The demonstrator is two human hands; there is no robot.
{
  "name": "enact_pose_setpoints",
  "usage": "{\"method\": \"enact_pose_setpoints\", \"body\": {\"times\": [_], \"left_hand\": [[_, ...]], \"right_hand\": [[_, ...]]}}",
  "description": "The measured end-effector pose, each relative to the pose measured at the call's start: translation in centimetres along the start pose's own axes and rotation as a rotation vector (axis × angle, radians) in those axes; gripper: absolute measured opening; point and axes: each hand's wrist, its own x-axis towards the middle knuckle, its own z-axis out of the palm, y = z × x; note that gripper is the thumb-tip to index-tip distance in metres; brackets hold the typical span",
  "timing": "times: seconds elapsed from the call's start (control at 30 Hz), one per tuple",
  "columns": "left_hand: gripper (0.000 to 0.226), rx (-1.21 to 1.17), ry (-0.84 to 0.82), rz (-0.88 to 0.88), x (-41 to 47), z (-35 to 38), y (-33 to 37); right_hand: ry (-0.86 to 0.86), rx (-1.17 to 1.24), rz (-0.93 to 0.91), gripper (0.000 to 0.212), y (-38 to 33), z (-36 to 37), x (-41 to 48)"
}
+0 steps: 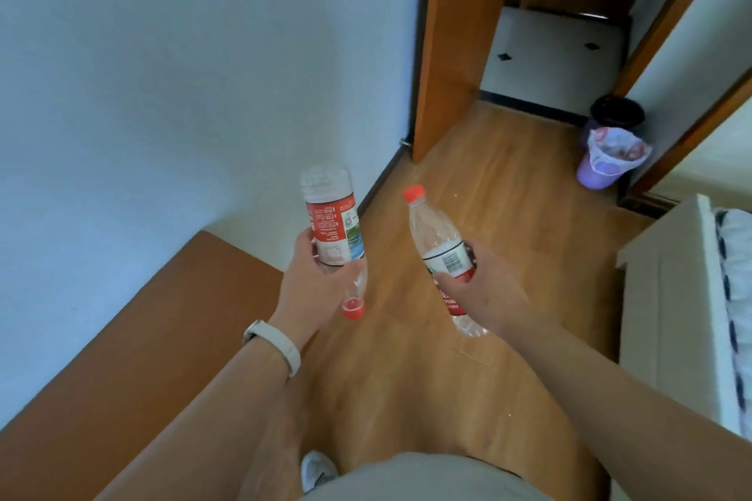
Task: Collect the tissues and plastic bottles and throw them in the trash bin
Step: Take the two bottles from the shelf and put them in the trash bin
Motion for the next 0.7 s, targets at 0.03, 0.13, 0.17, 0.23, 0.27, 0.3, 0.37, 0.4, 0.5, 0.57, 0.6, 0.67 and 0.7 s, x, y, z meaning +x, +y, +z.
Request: {"method": "enact_pose_setpoints", "body": {"times": [0.03, 0.13, 0.17, 0.23, 0.27, 0.3, 0.37, 0.4, 0.5, 0.57, 0.6, 0.67, 0.7], "left_hand": [[0.073, 0.013, -0.019, 0.016, 0.1, 1.9, 1.0], [0.068, 0.050, -0.054, 0.074, 0.3, 7.8, 3.8], [0.066, 0.052, -0.066, 0.090, 0.4, 9.7, 4.8], [0.063, 0.051, -0.102, 0.116, 0.6, 13.4, 6.5], [0.063, 0.060, -0.123, 0.131, 0.7, 15.1, 7.4], [0.063, 0.070, -0.147, 0.147, 0.8, 16.6, 8.3], [0.062, 0.088, -0.186, 0.179, 1.2, 19.2, 9.9], [0.062, 0.097, -0.206, 0.190, 1.4, 20.4, 10.7], [0.061, 0.127, -0.270, 0.221, 2.3, 23.8, 12.8], [0.063, 0.149, -0.310, 0.242, 3.4, 26.0, 14.0], [0.064, 0.155, -0.328, 0.252, 4.1, 27.1, 14.6], [0.066, 0.166, -0.366, 0.272, 5.6, 29.2, 15.3], [0.066, 0.177, -0.387, 0.287, 6.5, 30.2, 15.6]], "right_hand": [[0.021, 0.002, 0.017, 0.037, 1.4, -1.8, 0.0], [0.087, -0.008, 0.058, 0.040, 6.0, -7.1, 0.4], [0.108, -0.005, 0.064, 0.041, 7.4, -8.8, 0.6], [0.154, 0.020, 0.088, 0.044, 9.8, -12.0, 0.9], [0.174, 0.030, 0.101, 0.046, 10.8, -13.5, 1.0], [0.191, 0.040, 0.112, 0.048, 11.8, -14.9, 1.0], [0.221, 0.059, 0.129, 0.051, 13.4, -17.1, 1.1], [0.237, 0.061, 0.136, 0.051, 14.2, -18.1, 1.2], [0.296, 0.078, 0.171, 0.049, 16.0, -20.6, 1.4], [0.330, 0.089, 0.196, 0.049, 16.9, -22.1, 1.7], [0.348, 0.097, 0.205, 0.049, 17.3, -22.7, 1.9], [0.389, 0.107, 0.217, 0.050, 18.0, -24.0, 2.5], [0.408, 0.108, 0.224, 0.051, 18.4, -24.6, 3.0]]}}
